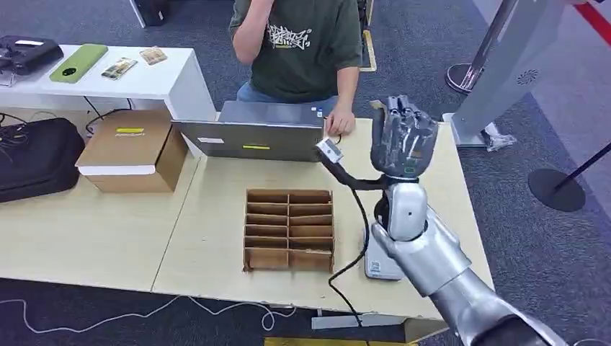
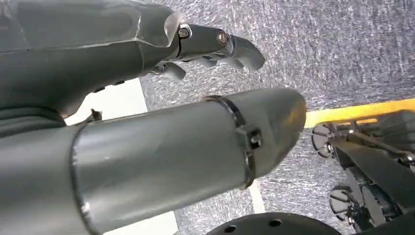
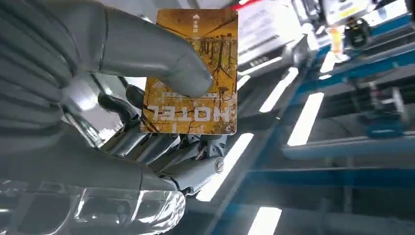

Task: Pass the card to the sensor for recognition and then transmit it.

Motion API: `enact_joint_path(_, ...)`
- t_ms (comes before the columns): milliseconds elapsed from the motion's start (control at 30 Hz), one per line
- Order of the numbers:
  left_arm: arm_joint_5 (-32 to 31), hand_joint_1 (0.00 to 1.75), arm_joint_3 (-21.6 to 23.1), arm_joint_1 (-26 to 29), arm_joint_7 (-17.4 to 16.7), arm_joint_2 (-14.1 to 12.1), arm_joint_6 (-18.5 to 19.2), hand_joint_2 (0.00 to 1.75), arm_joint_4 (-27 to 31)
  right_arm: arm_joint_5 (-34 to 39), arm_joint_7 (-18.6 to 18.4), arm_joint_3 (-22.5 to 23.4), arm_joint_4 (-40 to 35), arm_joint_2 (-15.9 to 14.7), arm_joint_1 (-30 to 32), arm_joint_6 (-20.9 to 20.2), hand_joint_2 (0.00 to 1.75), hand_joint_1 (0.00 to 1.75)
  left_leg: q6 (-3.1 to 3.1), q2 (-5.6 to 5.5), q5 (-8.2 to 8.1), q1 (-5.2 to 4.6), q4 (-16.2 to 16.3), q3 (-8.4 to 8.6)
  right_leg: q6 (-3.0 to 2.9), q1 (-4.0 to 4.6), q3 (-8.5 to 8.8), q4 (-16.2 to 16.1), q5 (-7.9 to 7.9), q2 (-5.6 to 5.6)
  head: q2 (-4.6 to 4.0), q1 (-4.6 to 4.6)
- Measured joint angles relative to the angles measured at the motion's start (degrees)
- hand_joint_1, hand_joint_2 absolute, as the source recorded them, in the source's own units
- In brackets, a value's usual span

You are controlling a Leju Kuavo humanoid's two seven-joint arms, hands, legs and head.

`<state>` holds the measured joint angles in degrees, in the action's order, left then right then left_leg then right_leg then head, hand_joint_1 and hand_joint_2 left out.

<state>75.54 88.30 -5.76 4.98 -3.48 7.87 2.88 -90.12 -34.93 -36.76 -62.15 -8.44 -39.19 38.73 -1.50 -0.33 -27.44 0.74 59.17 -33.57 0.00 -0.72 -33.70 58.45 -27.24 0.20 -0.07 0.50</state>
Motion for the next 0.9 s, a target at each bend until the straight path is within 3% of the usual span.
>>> enact_joint_path(200, -1.3, 0.0, 0.0, -0.1, 0.0, -0.3, 0.1, 0.0, 0.6, 0.0, 3.4, -1.3, 11.4, 2.1, -8.4, 0.0, 1.75, 1.75, 0.02, -0.02, 0.02, 0.0, 0.0, -0.04, -0.01, 0.01, -0.02, 0.0, 0.0, -0.01, 0.0, 0.0)
enact_joint_path(400, -1.1, 0.0, 0.0, -0.1, 0.0, -0.5, 0.2, 0.0, 0.9, 0.0, 4.7, -1.5, 19.2, 4.9, -12.6, 0.0, 1.75, 1.75, 0.02, -0.03, 0.01, -0.01, 0.0, -0.05, 0.0, 0.01, -0.02, 0.0, 0.0, -0.02, 0.0, 0.0)
enact_joint_path(900, -0.2, 0.0, 0.0, 0.1, 0.0, -0.5, 0.6, 0.0, 0.9, 0.0, 6.2, -1.5, 24.0, 6.7, -14.0, 0.0, 1.75, 1.75, 0.02, -0.03, 0.01, -0.01, 0.0, -0.05, 0.0, 0.01, -0.02, 0.0, 0.0, -0.02, 0.0, 0.0)
